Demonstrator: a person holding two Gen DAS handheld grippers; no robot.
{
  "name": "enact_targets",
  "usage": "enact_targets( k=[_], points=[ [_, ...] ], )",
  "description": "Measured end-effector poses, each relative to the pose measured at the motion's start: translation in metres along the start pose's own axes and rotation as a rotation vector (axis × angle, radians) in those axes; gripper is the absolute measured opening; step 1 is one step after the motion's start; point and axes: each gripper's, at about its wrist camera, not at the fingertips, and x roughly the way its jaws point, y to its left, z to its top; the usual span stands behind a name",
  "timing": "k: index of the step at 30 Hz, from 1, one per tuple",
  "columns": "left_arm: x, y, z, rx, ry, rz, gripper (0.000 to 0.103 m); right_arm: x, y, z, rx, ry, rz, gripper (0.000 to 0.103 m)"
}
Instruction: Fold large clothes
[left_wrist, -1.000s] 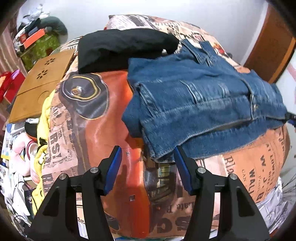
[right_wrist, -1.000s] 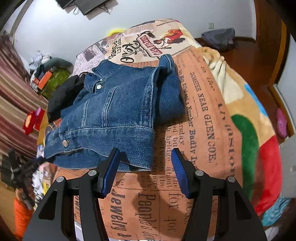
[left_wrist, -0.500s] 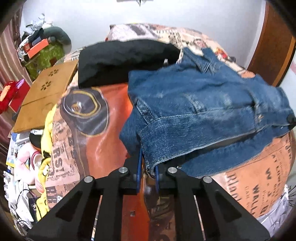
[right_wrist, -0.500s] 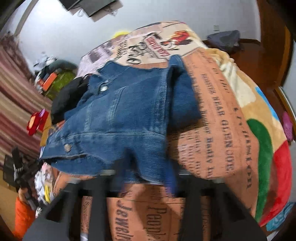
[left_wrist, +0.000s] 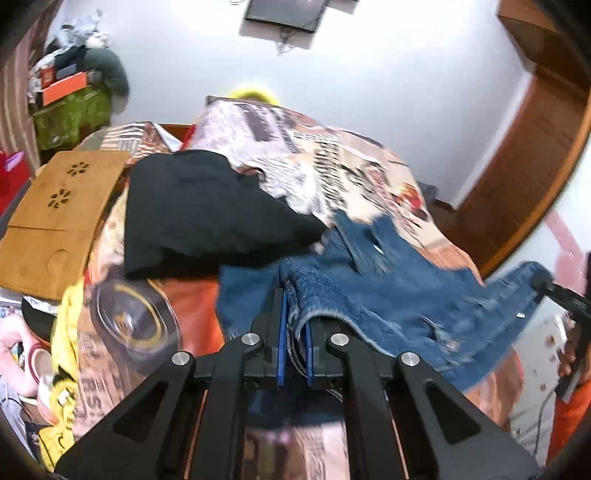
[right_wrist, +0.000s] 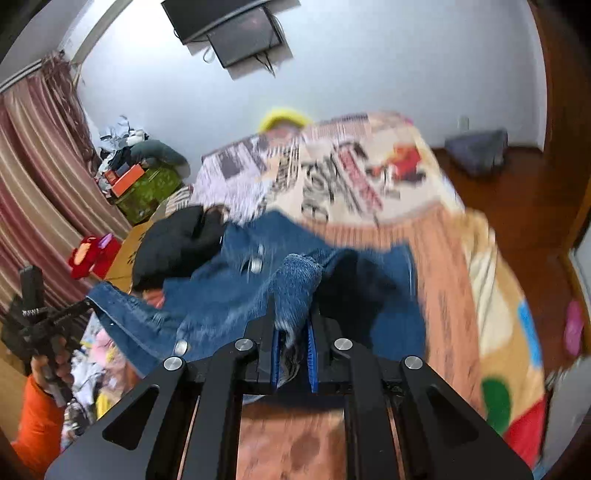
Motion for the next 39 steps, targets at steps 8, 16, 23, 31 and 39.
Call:
enact_targets(
  k=[8,16,23,31,39],
  points=[
    [0.08,0.048,0.018,-0.134,0.119,0.009,0.007,0.067,-0.04,0.023,0.101,0.024,-0.087,0.01],
    [0.131,0.048,0.008,0.007,0.257,0.113,0.023,0.119,-0.062,0.013,0.147,0.171,-0.087,0.016],
    [0.078,0.03,0.032,0.074,0.12,0.163,0.056,0.077,-0.047,0.036,0.074,0.092,-0.132,0.023],
    [0.044,0.005,0.015,0.16,0.118,0.124,0.062,0.045,0.0,0.009,-0.106,0.112,-0.062,0.055],
    [0.087,-0.02,-0.045,0.275,0.347,0.052,0.065,0.105,0.021,-0.057,-0.232,0.411,-0.049,0.055]
  ],
)
